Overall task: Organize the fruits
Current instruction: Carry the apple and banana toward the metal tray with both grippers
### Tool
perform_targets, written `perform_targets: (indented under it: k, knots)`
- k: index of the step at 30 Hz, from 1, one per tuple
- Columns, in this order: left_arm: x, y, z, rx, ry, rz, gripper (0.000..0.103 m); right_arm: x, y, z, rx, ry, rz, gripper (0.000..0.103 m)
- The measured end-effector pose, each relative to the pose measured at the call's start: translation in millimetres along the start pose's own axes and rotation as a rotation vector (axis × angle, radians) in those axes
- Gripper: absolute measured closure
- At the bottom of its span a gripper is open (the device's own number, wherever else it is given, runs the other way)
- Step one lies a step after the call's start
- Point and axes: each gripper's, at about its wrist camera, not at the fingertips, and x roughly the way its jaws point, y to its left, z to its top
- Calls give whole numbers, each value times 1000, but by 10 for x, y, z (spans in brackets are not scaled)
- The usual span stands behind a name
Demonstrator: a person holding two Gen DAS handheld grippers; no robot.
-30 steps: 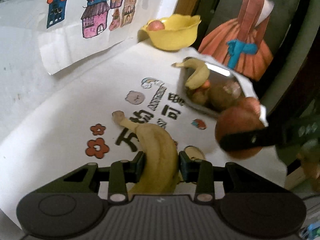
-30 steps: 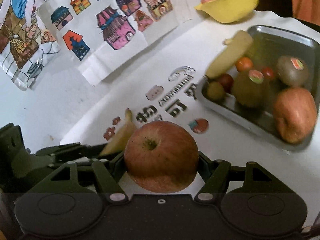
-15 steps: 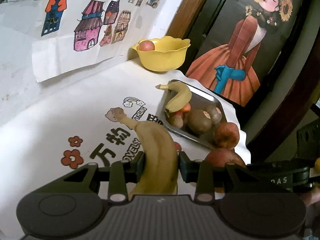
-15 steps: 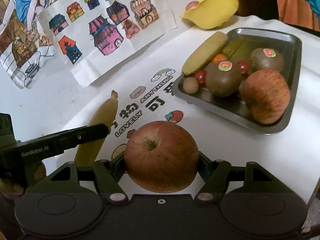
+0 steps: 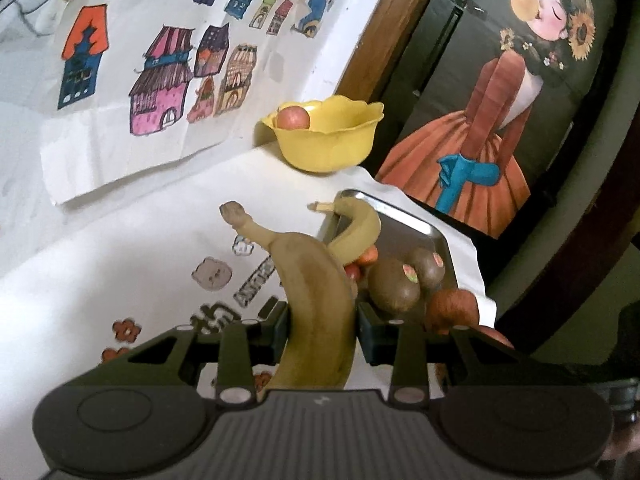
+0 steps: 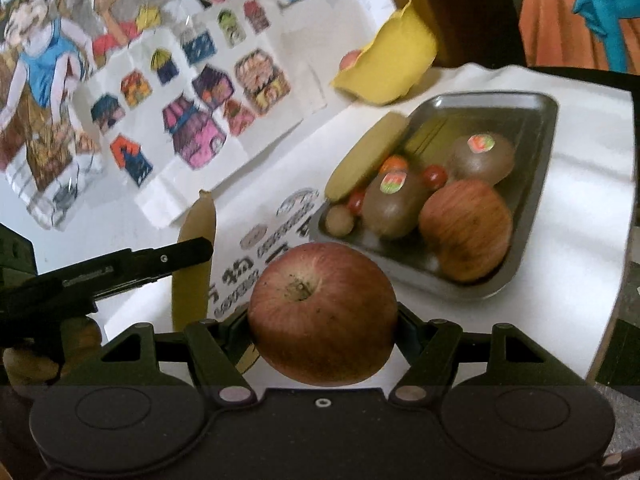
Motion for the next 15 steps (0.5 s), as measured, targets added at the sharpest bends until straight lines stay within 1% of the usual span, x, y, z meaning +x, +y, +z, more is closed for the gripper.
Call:
perform_targets:
  k: [4, 10, 15]
  knots:
    - [99, -62, 130, -7, -23, 7, 64, -106, -117, 78, 13, -45, -8, 31]
    - [309, -194, 297, 17, -61, 41, 64, -236, -362, 250, 36, -124, -26, 31]
    - [451, -227, 416, -6, -64, 31, 64, -243, -644, 398, 66, -167, -62, 31]
